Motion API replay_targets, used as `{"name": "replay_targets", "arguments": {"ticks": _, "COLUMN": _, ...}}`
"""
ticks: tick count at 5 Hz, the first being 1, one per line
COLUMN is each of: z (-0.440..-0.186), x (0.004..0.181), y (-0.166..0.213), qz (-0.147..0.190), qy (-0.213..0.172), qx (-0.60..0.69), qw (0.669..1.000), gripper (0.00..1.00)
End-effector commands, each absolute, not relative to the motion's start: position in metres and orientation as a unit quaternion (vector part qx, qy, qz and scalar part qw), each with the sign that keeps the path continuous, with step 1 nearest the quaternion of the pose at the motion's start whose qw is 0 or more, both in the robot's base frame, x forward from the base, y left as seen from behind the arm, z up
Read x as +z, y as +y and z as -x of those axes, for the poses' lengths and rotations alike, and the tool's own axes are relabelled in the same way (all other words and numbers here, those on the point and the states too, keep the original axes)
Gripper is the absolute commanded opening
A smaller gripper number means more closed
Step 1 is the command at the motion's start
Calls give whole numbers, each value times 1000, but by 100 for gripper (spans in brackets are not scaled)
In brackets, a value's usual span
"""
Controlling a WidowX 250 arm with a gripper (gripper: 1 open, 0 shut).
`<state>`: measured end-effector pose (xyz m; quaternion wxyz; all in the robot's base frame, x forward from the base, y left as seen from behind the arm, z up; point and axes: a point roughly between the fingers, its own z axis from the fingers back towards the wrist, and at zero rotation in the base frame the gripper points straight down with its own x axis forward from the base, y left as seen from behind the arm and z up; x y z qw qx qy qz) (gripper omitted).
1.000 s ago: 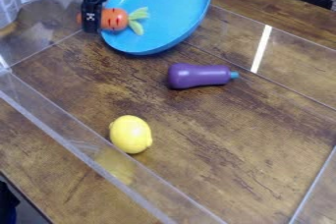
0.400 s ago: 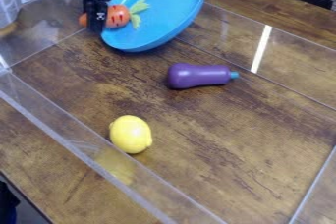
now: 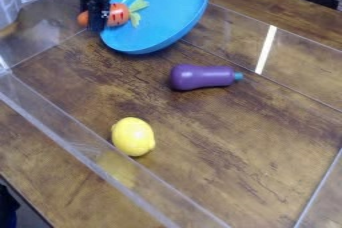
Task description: Put the carrot on the blue tray
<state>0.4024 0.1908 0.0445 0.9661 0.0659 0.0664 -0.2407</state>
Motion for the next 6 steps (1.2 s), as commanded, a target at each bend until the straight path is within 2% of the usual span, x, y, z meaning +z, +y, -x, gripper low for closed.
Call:
{"name": "replay_targets", "arguments": {"ticks": 1, "z": -416, "x": 75, "y": 187, "qz": -90, "qy": 41, "qx": -225, "qw": 969, "gripper": 0}}
{"name": "replay_targets", "arguments": {"ticks": 2, "z": -419, "x": 81, "y": 185, "qz": -91, "qy": 43, "qx": -207, "qw": 973, "gripper": 0}}
{"name": "replay_targets", "arguments": {"ticks": 4, "z": -423, "x": 105, "y": 183, "qz": -96, "qy": 43, "qx": -201, "qw": 974, "gripper": 0}}
{"name": "replay_targets", "arguments": {"ticks": 5, "z": -429, "x": 108, "y": 177, "qz": -98, "qy": 43, "qx": -235, "qw": 966, "gripper": 0}}
{"name": "replay_targets", "arguments": {"ticks": 6, "z": -434, "x": 104, "y": 167, "qz": -100, "qy": 46, "qx": -244, "qw": 963, "gripper": 0}}
